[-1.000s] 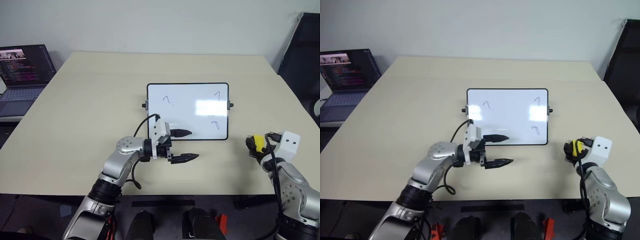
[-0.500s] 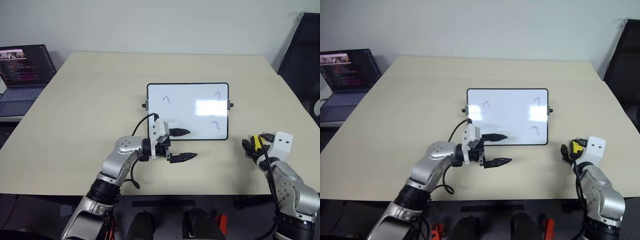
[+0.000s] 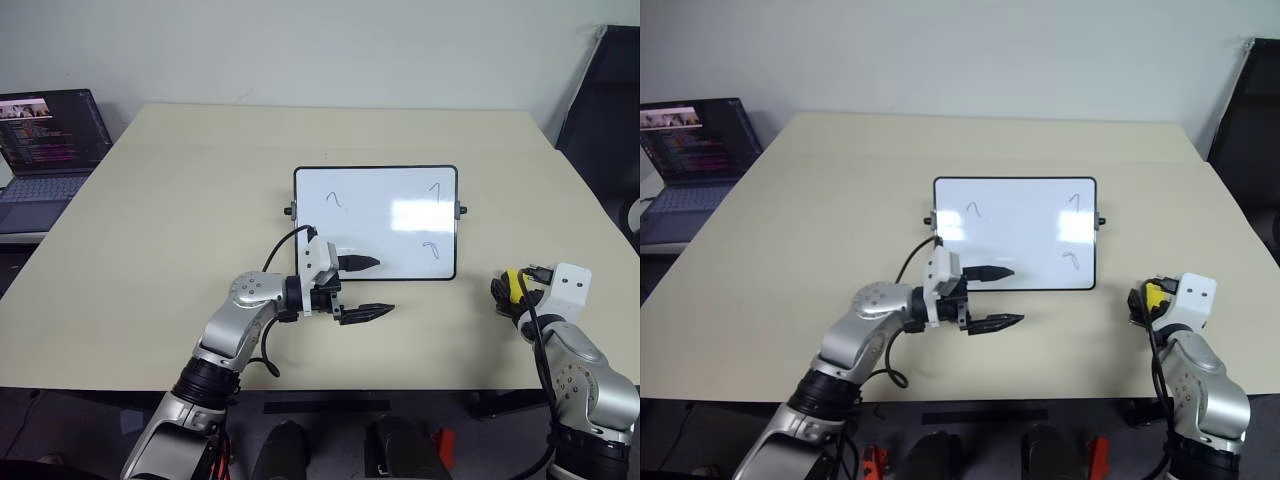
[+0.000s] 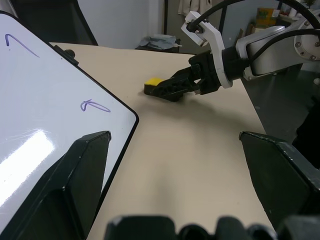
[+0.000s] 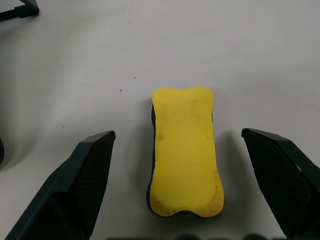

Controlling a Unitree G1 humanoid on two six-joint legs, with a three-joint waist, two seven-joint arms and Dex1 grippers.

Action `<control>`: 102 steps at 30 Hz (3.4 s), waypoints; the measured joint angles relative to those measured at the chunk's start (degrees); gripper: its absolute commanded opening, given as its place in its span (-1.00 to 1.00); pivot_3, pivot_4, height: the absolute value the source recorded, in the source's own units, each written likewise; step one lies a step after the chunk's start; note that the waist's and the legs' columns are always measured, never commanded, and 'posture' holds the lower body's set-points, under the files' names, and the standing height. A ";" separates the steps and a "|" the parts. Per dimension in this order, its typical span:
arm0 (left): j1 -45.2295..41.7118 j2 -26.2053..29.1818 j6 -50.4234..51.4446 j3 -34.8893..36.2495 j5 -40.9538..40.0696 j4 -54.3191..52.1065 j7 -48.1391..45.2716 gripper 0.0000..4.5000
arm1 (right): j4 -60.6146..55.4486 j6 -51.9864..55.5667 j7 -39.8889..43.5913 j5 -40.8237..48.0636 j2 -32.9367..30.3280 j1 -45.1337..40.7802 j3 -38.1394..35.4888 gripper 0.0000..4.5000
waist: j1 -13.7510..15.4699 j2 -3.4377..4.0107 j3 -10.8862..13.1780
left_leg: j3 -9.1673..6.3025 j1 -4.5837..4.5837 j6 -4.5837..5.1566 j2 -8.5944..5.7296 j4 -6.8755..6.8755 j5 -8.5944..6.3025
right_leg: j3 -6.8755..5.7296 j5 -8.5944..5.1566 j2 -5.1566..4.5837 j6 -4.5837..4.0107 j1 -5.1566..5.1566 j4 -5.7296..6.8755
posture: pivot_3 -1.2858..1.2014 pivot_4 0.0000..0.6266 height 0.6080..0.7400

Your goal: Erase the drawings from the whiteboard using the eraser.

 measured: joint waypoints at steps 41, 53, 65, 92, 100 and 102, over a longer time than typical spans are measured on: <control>-2.47 -3.76 -11.06 0.08 14.29 8.44 15.75 1.00 | -6.37 -15.57 4.82 -3.66 3.36 -1.84 16.12 -0.56 | 0.08 0.03 0.00 | -0.02 -0.03 0.00 0.00 0.00 0.00 | -0.03 0.01 0.01 0.01 -0.01 -0.02 | 0.03 -0.52 1.00; -2.89 -3.64 -11.78 0.20 14.34 9.08 15.98 1.00 | 2.14 -15.69 6.81 -7.59 0.57 -7.31 20.82 -0.56 | 0.09 0.03 -0.01 | -0.02 -0.05 0.00 -0.01 0.00 0.00 | -0.02 0.01 0.00 0.02 -0.02 -0.01 | 0.03 -0.52 1.00; -2.46 -3.07 -11.72 1.14 14.39 8.93 17.08 1.00 | -3.05 -12.02 11.63 -9.93 -4.57 -0.92 25.09 -0.56 | 0.07 0.01 -0.01 | -0.03 0.00 0.00 0.00 0.04 0.00 | -0.03 0.01 0.00 0.02 0.03 0.01 | 0.03 -0.52 1.00; -1.34 -2.89 -11.19 1.17 14.49 8.69 17.58 1.00 | 0.46 -8.43 11.89 -11.54 -5.65 -8.30 24.20 -0.56 | -0.25 -0.02 -0.03 | 0.01 0.38 0.00 0.01 0.04 0.00 | 0.02 0.02 -0.01 0.01 0.39 -0.02 | 0.03 -0.52 1.00; -0.93 -2.08 -10.26 1.18 14.47 8.24 17.68 1.00 | -4.38 -4.65 13.07 -11.34 -8.21 -2.22 23.95 -0.56 | -0.05 -0.04 -0.04 | 0.01 0.45 0.00 0.04 0.05 0.00 | 0.03 -0.01 -0.03 -0.03 0.46 -0.03 | 0.03 -0.52 1.00; -0.94 -2.05 -10.26 1.20 14.49 8.24 18.27 1.00 | -4.92 -3.89 13.36 -11.28 -8.24 -1.70 24.02 -0.56 | -0.10 -0.04 -0.04 | 0.04 0.49 0.00 0.04 0.04 0.00 | 0.06 -0.03 -0.03 -0.07 0.47 -0.03 | 0.03 -0.52 1.00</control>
